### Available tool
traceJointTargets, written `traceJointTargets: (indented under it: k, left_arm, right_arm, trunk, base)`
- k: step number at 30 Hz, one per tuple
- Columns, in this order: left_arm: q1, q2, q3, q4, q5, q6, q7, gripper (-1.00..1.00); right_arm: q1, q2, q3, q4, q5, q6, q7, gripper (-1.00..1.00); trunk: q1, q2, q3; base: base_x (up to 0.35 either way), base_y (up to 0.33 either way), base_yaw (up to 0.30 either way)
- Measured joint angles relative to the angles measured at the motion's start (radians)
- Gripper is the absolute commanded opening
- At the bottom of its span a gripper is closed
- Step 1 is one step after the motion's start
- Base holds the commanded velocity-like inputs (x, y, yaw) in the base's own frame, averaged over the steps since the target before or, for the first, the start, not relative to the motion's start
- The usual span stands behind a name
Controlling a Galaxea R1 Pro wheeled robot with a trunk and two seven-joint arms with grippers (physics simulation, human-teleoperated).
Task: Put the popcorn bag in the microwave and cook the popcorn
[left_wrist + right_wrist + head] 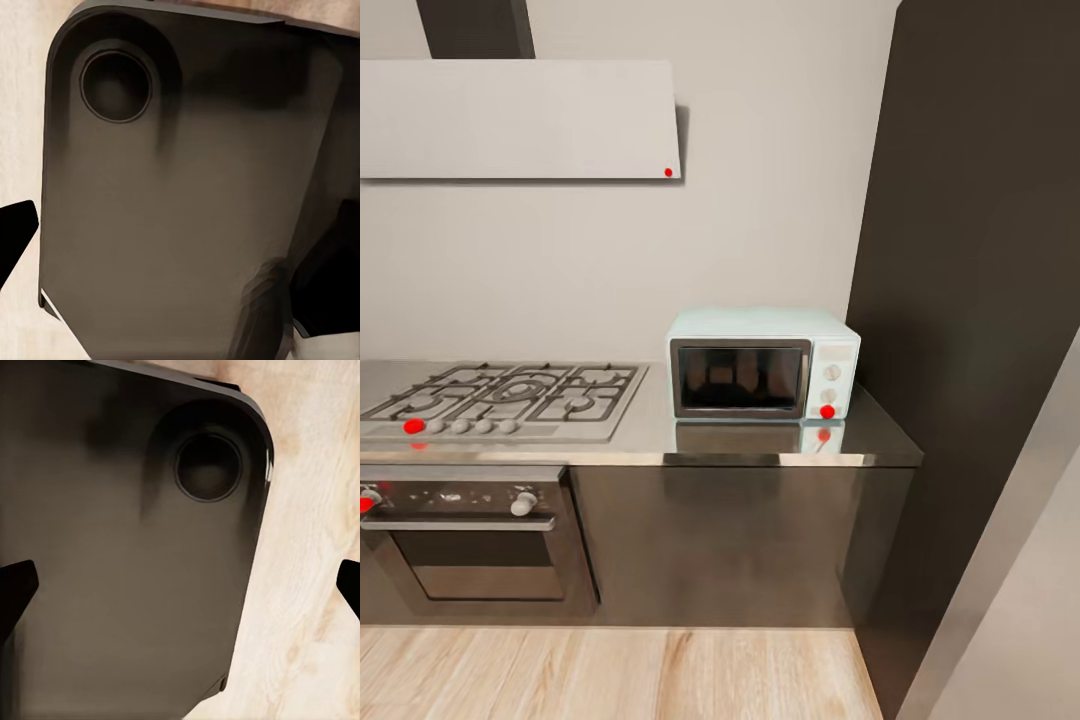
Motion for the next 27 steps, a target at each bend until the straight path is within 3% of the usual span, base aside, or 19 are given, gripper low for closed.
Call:
traceJointTargets:
  k: [6, 8, 11, 17, 19, 21, 23, 24, 25, 27]
  left_arm:
    - [0.000, -0.001, 0.000, 0.000, 0.000, 0.000, 0.000, 1.00]
    - [0.000, -0.001, 0.000, 0.000, 0.000, 0.000, 0.000, 1.00]
    - [0.000, -0.001, 0.000, 0.000, 0.000, 0.000, 0.000, 1.00]
    - [0.000, -0.003, 0.000, 0.000, 0.000, 0.000, 0.001, 1.00]
    - [0.000, -0.005, 0.000, 0.000, 0.000, 0.000, 0.001, 1.00]
    - [0.000, -0.005, 0.000, 0.000, 0.000, 0.000, 0.001, 1.00]
    - [0.000, -0.005, 0.001, 0.000, 0.000, 0.000, 0.001, 1.00]
    - [0.000, -0.005, 0.001, 0.000, 0.000, 0.000, 0.001, 1.00]
    - [0.000, -0.006, 0.001, 0.000, 0.000, 0.000, 0.001, 1.00]
    - [0.000, -0.007, 0.001, 0.000, 0.000, 0.000, 0.001, 1.00]
  right_arm:
    - [0.000, -0.002, -0.008, -0.008, -0.006, -0.003, 0.001, 1.00]
    - [-0.001, 0.000, -0.008, -0.094, -0.004, 0.000, 0.008, 1.00]
    - [-0.001, 0.001, -0.007, -0.348, -0.006, 0.086, 0.013, 1.00]
    - [-0.002, 0.004, -0.008, -0.961, -0.010, 0.495, 0.015, 1.00]
    - [-0.018, 0.018, -0.007, -1.245, -0.009, 0.690, 0.014, 1.00]
    - [-0.110, 0.042, -0.006, -1.365, -0.016, 0.864, 0.013, 1.00]
    - [-0.236, 0.057, -0.007, -1.399, -0.037, 0.973, 0.009, 1.00]
    - [-0.330, 0.063, -0.011, -1.410, -0.059, 1.035, 0.007, 1.00]
    - [-0.425, 0.065, -0.013, -1.413, -0.065, 1.051, 0.005, 1.00]
    - [-0.471, 0.068, -0.027, -1.420, -0.073, 1.058, 0.002, 1.00]
  trunk:
    - [0.000, 0.000, 0.000]
    - [0.000, 0.000, 0.000]
    - [0.000, 0.000, 0.000]
    - [0.000, 0.000, 0.000]
    - [0.000, 0.000, 0.000]
    - [0.000, 0.000, 0.000]
    - [0.000, 0.000, 0.000]
    - [0.000, 0.000, 0.000]
    - [0.000, 0.000, 0.000]
    - [0.000, 0.000, 0.000]
  base:
    - [0.000, 0.000, 0.000]
    - [0.000, 0.000, 0.000]
    - [0.000, 0.000, 0.000]
    - [0.000, 0.000, 0.000]
    - [0.000, 0.000, 0.000]
    - [0.000, 0.000, 0.000]
    - [0.000, 0.000, 0.000]
    - [0.000, 0.000, 0.000]
    - [0.000, 0.000, 0.000]
    - [0.000, 0.000, 0.000]
